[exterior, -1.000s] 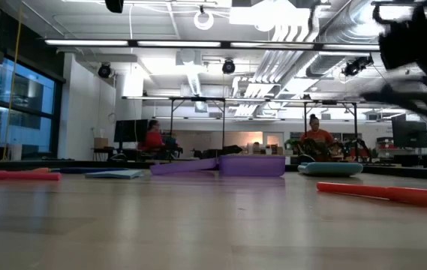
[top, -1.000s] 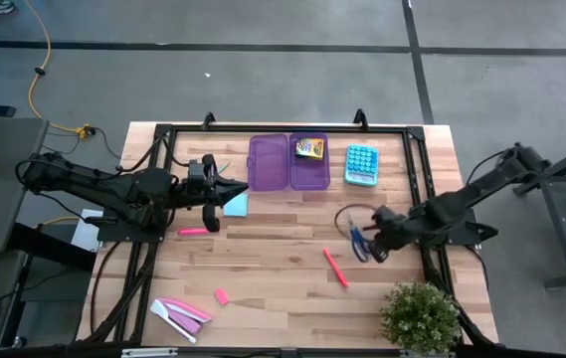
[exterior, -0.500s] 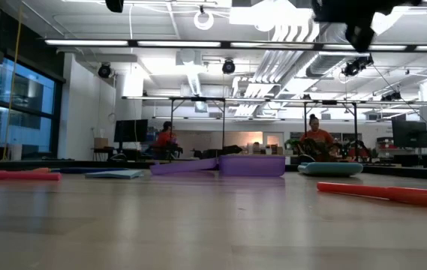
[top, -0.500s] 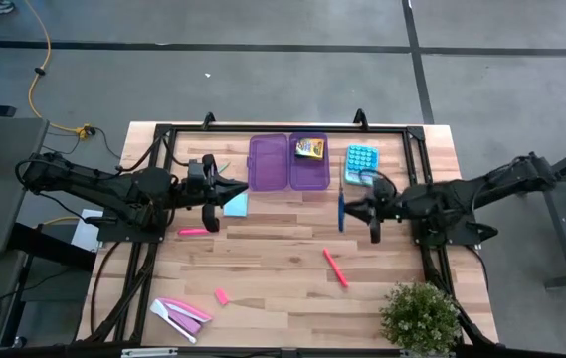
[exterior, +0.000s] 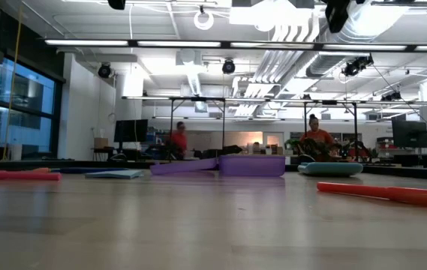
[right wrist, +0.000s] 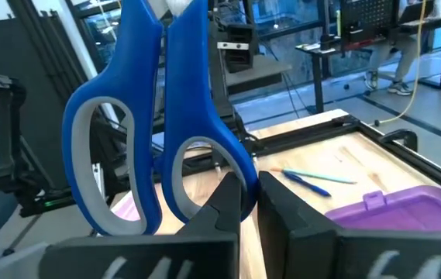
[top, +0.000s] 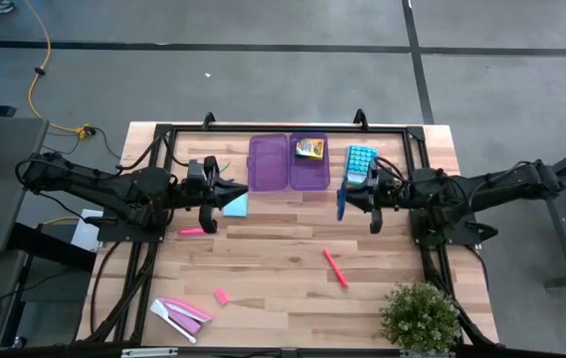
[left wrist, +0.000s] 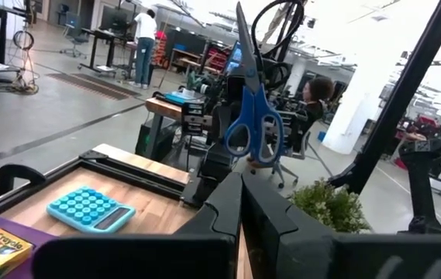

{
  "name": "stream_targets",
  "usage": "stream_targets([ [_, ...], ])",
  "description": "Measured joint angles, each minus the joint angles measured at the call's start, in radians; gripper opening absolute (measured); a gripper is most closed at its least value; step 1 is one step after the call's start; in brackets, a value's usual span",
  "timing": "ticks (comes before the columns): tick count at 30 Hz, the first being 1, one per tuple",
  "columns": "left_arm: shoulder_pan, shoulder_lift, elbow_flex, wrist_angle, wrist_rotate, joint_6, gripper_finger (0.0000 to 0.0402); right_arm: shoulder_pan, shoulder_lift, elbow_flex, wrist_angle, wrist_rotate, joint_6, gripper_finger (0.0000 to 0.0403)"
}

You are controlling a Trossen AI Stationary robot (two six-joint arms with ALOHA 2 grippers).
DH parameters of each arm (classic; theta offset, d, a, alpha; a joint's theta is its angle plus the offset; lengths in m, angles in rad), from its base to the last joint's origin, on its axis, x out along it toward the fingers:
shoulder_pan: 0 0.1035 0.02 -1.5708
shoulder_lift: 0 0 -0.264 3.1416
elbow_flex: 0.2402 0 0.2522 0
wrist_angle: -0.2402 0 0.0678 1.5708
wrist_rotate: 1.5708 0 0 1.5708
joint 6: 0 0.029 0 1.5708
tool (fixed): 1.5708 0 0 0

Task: Pack school essentials
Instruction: Put the blue scissor into the purple supply box

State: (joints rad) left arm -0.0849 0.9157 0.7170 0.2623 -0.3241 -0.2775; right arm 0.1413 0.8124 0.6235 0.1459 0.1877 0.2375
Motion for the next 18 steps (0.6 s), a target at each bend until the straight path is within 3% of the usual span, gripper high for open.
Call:
stream_targets([
  [8, 0.000, 0.000, 0.000, 0.000, -0.004, 0.000, 0.0000, -0.016, 0.007, 0.008, -0.019, 0.028, 0.065, 0.0000],
  [11, 0.000, 0.000, 0.000, 0.001, -0.009, 0.000, 0.0000, -0.086, 0.054, 0.082, -0.170, 0.064, 0.151, 0.0000],
  [18, 0.000, 0.000, 0.000, 0.003, -0.024, 0.000, 0.0000, -0.338, 0.284, 0.292, -0.591, -0.051, 0.203, 0.0000],
])
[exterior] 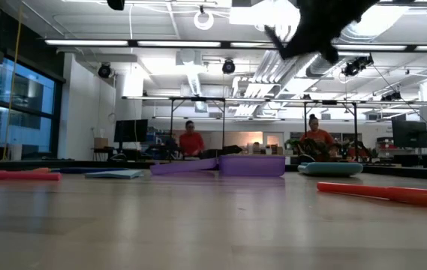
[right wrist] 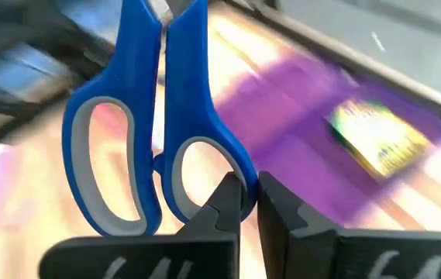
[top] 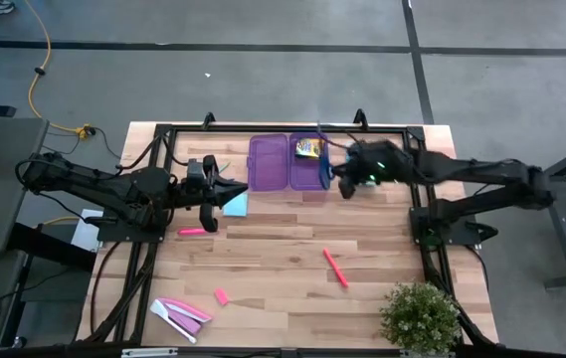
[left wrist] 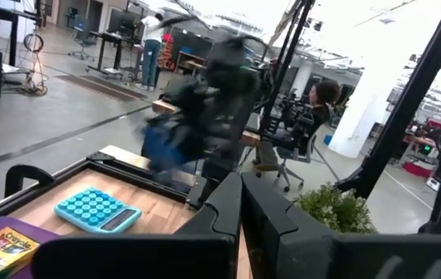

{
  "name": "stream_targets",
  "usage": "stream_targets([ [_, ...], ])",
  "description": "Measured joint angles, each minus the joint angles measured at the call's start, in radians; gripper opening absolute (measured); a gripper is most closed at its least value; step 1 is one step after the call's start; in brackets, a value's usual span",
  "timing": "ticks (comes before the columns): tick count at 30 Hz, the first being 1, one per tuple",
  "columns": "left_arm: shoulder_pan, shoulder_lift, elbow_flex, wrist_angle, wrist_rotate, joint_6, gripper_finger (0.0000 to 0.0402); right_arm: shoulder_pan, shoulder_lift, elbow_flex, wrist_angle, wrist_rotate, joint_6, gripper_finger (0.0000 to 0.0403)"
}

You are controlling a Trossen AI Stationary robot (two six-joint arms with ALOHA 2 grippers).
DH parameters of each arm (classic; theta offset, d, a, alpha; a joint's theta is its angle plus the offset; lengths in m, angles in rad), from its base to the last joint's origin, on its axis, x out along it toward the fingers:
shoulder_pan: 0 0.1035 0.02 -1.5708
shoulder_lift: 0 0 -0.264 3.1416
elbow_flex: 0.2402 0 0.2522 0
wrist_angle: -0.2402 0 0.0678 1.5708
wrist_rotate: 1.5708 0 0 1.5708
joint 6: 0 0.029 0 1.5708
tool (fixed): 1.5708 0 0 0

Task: Pack school essentials
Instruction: Put the blue scissor into the purple supply box

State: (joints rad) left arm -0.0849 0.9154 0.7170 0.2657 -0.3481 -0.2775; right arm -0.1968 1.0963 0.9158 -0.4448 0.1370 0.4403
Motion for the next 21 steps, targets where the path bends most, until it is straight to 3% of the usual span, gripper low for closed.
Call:
stream_targets([
  [8, 0.000, 0.000, 0.000, 0.001, -0.003, 0.000, 0.0000, -0.212, 0.298, 0.077, -0.154, -0.172, -0.106, 0.0000],
  [21, 0.000, 0.000, 0.000, 0.001, -0.003, 0.000, 0.0000, -0.318, 0.639, 0.296, -0.192, -0.288, -0.129, 0.0000],
])
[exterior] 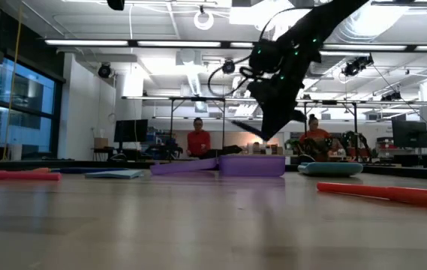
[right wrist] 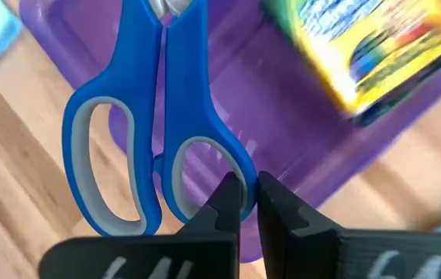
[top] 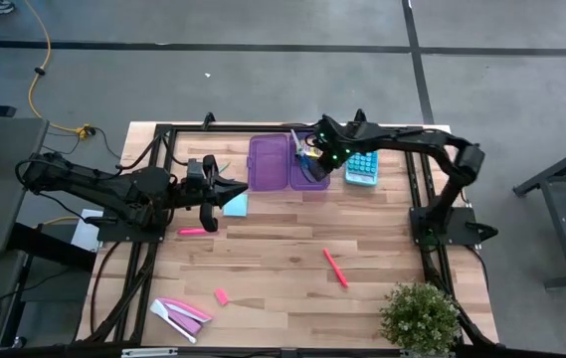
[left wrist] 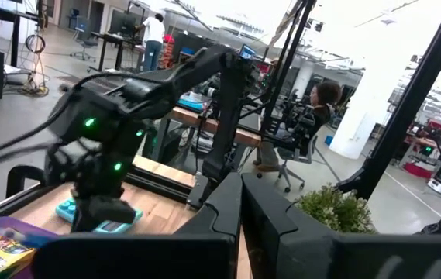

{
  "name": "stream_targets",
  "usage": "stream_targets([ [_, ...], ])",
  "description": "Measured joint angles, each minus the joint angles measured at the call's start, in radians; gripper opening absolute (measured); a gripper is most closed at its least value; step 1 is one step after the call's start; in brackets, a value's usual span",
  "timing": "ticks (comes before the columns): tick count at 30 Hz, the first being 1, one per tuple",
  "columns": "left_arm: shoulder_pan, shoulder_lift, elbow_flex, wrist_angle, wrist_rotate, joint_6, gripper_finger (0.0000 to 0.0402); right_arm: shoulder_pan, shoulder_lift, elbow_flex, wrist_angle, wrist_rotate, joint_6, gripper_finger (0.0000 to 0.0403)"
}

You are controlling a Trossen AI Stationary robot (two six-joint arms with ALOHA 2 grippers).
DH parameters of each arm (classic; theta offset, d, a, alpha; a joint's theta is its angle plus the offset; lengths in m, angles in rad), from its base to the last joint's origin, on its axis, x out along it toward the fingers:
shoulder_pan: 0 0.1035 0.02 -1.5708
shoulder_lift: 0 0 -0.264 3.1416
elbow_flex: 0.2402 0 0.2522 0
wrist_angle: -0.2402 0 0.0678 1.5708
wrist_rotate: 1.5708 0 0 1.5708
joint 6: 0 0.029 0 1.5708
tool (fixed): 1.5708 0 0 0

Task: Pack school essentials
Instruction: Put the blue scissor into the purple supply box

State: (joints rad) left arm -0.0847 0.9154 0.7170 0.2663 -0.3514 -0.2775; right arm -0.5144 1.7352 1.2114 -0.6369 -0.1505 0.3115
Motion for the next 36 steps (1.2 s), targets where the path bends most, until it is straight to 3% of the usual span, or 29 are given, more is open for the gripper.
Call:
stream_targets([
  [9, 0.000, 0.000, 0.000, 0.000, 0.000, 0.000, 0.0000, -0.005, 0.124, 0.024, -0.010, -0.070, 0.069, 0.0000],
  [17, 0.000, 0.000, 0.000, -0.003, -0.004, 0.000, 0.0000, -0.011, 0.140, 0.024, 0.016, -0.083, 0.118, 0.0000],
  [36, 0.000, 0.000, 0.000, -0.008, -0.026, 0.000, 0.0000, -0.033, 0.140, 0.024, -0.017, 0.083, 0.044, 0.0000],
])
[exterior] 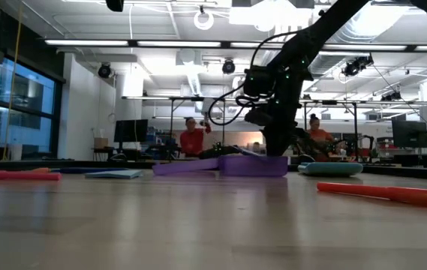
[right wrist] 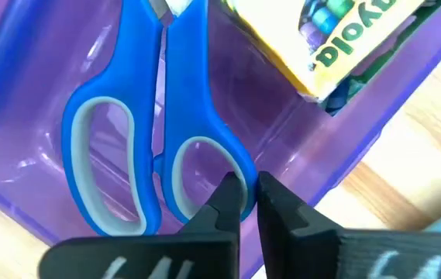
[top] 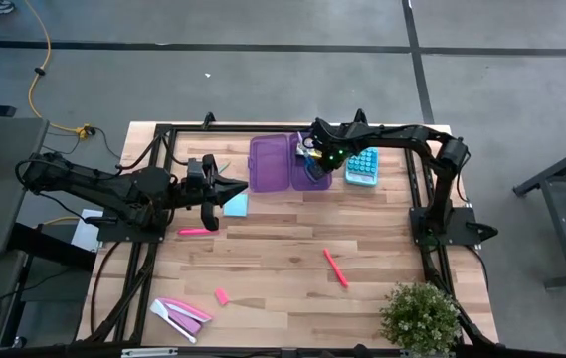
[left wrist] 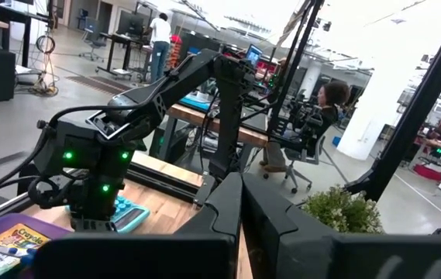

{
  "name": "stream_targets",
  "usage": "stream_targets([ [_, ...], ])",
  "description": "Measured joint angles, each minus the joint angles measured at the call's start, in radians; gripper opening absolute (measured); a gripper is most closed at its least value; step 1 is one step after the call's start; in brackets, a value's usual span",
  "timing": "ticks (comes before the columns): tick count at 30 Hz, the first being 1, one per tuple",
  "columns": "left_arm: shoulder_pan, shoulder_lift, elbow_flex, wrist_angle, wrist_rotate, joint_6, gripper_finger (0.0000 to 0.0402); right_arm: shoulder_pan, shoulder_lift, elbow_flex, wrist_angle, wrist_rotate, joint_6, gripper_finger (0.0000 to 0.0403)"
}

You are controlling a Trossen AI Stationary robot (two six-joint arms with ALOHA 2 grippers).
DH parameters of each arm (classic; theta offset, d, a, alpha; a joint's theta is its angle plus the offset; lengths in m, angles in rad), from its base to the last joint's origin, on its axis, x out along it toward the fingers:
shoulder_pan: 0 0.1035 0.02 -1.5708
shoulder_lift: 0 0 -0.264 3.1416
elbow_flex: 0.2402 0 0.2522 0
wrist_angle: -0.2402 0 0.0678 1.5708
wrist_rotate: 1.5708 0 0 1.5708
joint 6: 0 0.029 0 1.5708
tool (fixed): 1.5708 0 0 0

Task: Pack school essentials
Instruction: Put the blue scissor into the purple supply box

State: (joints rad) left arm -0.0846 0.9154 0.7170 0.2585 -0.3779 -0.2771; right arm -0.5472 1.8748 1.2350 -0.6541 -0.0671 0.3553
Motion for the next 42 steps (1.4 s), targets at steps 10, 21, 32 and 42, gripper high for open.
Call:
stream_targets([
  [10, 0.000, 0.000, 0.000, 0.000, 0.000, 0.000, 0.0000, 0.000, 0.000, 0.000, -0.019, -0.013, -0.062, 0.0007],
  [21, 0.000, 0.000, 0.000, 0.000, 0.000, 0.000, 0.0000, 0.000, 0.000, 0.000, -0.022, -0.015, -0.069, 0.0054],
  [32, 0.000, 0.000, 0.000, 0.000, 0.000, 0.000, 0.0000, -0.011, 0.000, 0.039, -0.036, -0.020, -0.132, 0.0082],
  [42, 0.000, 0.000, 0.000, 0.000, 0.000, 0.000, 0.0000, -0.082, 0.056, 0.248, 0.074, -0.027, -0.116, 0.0053],
])
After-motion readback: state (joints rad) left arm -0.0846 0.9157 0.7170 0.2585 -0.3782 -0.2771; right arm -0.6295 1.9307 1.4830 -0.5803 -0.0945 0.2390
